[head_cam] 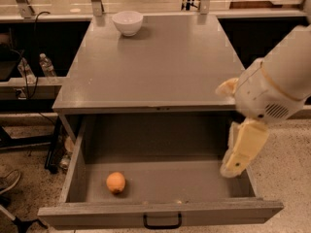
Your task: Pick orange from top drawer and place on counter
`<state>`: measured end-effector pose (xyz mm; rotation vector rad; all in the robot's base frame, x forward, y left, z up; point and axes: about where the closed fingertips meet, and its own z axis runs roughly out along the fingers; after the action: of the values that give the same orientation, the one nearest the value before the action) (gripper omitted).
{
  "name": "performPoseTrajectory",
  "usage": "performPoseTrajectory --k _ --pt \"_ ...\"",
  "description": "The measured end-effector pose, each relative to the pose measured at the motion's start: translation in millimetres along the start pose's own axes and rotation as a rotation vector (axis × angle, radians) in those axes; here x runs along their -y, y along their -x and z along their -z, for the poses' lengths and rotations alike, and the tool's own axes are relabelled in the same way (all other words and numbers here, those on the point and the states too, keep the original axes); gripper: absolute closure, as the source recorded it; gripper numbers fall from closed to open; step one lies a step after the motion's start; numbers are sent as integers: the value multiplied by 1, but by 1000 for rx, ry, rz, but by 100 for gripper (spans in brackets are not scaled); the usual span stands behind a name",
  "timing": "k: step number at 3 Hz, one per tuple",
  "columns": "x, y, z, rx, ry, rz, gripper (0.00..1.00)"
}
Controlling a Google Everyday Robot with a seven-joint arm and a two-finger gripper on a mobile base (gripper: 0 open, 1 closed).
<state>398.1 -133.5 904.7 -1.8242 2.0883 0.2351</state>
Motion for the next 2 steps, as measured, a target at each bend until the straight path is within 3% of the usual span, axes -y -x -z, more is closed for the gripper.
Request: performPoseTrajectory --k 1,2 --pt "-31 4 -35 21 51 -8 0" --pt "-34 2 -40 16 63 -11 0"
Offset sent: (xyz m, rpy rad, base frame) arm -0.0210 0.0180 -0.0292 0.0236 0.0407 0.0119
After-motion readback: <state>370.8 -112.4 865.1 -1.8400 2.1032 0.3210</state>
